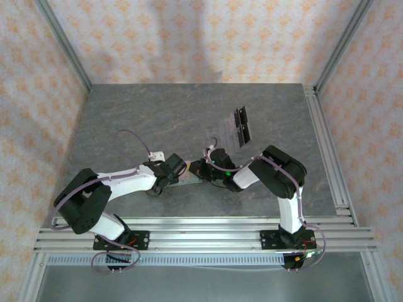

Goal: Put the credit cards into the card holder

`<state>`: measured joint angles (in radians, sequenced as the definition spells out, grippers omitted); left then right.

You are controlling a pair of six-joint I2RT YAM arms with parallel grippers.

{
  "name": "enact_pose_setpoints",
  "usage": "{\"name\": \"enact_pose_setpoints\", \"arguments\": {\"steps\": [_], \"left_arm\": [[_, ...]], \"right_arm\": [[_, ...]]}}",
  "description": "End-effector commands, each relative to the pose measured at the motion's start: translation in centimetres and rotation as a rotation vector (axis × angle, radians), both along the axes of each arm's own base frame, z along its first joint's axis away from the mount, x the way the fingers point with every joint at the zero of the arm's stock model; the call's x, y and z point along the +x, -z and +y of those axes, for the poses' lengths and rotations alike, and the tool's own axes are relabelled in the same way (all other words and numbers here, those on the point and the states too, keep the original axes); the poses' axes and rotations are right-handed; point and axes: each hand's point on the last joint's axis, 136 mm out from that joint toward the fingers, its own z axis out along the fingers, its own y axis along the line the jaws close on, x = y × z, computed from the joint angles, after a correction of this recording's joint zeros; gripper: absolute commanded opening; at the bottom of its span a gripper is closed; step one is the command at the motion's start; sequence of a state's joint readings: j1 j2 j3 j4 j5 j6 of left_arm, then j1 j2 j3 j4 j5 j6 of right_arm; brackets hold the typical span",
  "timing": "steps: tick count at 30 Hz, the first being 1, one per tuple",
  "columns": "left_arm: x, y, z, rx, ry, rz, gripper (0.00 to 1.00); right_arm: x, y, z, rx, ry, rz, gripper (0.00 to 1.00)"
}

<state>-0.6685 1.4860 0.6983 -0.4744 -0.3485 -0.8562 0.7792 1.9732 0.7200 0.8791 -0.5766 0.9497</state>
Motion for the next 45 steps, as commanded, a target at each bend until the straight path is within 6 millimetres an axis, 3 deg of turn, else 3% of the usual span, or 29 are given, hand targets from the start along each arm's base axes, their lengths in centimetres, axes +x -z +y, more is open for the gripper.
{"name": "enact_pose_setpoints", "arguments": {"steps": [1, 10, 28, 34, 41, 45], "left_arm": [[-2.2, 1.8, 1.3, 0.063, 0.014, 0.096, 1.0], [-2.3, 1.7, 1.4, 0.063, 0.011, 0.093, 1.0], [-2.2, 1.5, 1.2, 0.052, 0.011, 0.089, 1.0], [-1.6, -0.6, 1.1, 0.034, -0.018, 0.044, 1.0], [-0.9, -4.7, 2.3, 0.043, -0.067, -0.044, 1.0], [-1.3, -4.8, 3.4, 0.047, -0.087, -0.046, 1.0]], "right_arm": [[-1.4, 1.1, -0.2, -0.034, -0.034, 0.017, 0.0], [-1.8, 1.4, -0.6, -0.038, -0.033, 0.02, 0.0], [-1.5, 1.9, 1.2, -0.037, -0.091, 0.063, 0.01], [-1.5, 0.5, 1.2, -0.05, -0.105, 0.052, 0.34], [-1.1, -1.9, 1.0, -0.112, -0.124, 0.019, 0.42], [-1.1, -2.6, 0.6, -0.176, -0.14, 0.007, 0.44]]}}
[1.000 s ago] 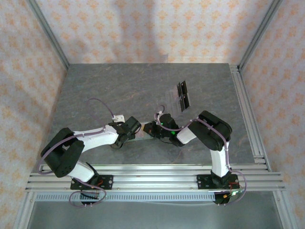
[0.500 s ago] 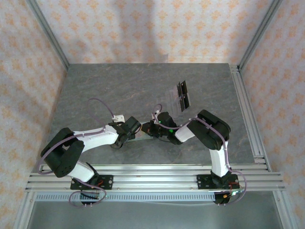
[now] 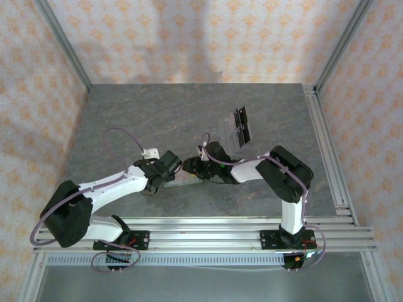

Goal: Put the credit cards into the card holder

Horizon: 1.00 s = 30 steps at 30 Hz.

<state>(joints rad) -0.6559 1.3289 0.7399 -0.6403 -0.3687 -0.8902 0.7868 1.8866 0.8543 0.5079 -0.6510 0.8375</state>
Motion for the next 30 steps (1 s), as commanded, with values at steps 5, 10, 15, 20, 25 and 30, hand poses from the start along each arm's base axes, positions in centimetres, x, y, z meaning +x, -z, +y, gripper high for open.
{"name": "enact_pose_setpoints", "arguments": {"steps": [5, 10, 15, 20, 25, 30], "left_arm": [[-1.3, 0.7, 3.0, 0.072, -0.058, 0.029, 1.0], [-1.9, 2.4, 3.9, 0.083, -0.083, 0.068, 1.0], [-2.0, 3.0, 4.4, 0.118, -0.102, 0.085, 1.0], [-2.0, 3.4, 4.8, 0.14, -0.118, 0.094, 1.0], [-2.0, 3.7, 4.7, 0.139, -0.13, 0.099, 1.0], [-1.9, 3.9, 4.5, 0.136, -0.128, 0.106, 1.0]], "right_arm": [[0.0, -1.5, -1.8, -0.213, -0.046, -0.057, 0.42], [0.1, -1.2, -3.7, -0.412, -0.102, -0.072, 0.25], [0.2, -0.2, -4.5, -0.526, -0.149, -0.072, 0.11], [0.4, 0.5, -4.2, -0.538, -0.174, -0.07, 0.07], [0.6, 0.9, -3.2, -0.525, -0.196, -0.064, 0.06], [0.8, 1.6, -2.6, -0.521, -0.206, -0.057, 0.05]]}}
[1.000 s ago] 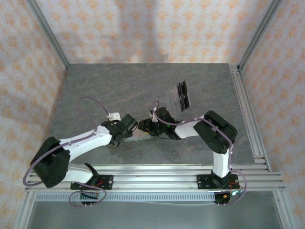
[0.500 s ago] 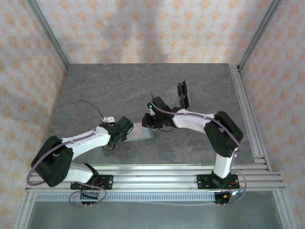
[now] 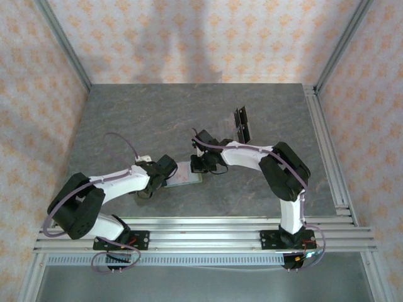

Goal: Put the credit cards into the card holder

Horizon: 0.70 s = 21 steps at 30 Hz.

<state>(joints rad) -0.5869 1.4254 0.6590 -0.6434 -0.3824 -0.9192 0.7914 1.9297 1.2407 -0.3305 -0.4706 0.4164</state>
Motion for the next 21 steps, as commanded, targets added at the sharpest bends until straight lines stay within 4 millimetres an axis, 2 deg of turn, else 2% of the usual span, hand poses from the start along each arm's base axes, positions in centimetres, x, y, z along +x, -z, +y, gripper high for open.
{"name": "enact_pose_setpoints", "arguments": {"steps": [1, 10, 21], "left_arm": [[0.2, -0.1, 0.8, 0.035, -0.028, -0.02, 1.0], [0.3, 0.3, 0.5, 0.028, -0.022, -0.009, 1.0], [0.4, 0.5, 0.3, 0.017, -0.017, -0.008, 1.0]], "right_arm": [[0.2, 0.0, 0.7, -0.007, -0.023, -0.006, 0.05], [0.4, 0.7, 1.8, 0.006, -0.036, 0.014, 0.06], [0.4, 0.6, 3.3, 0.026, -0.057, 0.021, 0.05]]}}
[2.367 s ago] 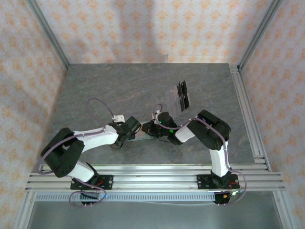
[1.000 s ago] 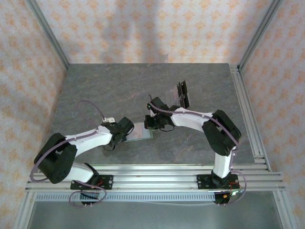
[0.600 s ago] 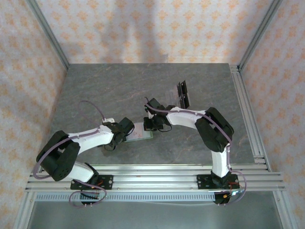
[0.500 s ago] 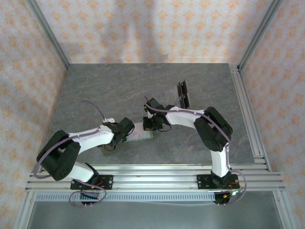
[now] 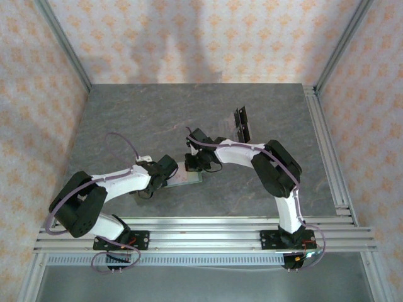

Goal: Put the credit cards into the card holder

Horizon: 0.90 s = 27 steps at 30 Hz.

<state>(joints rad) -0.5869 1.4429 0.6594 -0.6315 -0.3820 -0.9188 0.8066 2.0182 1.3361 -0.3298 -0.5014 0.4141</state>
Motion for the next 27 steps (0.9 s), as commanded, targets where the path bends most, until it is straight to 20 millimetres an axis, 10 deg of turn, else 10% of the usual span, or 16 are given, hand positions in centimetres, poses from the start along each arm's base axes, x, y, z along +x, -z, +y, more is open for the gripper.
{"name": "enact_pose_setpoints", "arguments": {"steps": [1, 27], "left_arm": [[0.2, 0.2, 0.3, 0.013, -0.015, -0.009, 1.0], [0.6, -0.1, -0.4, -0.019, -0.011, -0.013, 1.0]], "right_arm": [[-0.2, 0.1, 1.0, 0.003, -0.027, 0.006, 0.06], [-0.5, -1.6, 3.7, 0.072, -0.058, -0.007, 0.07]]}}
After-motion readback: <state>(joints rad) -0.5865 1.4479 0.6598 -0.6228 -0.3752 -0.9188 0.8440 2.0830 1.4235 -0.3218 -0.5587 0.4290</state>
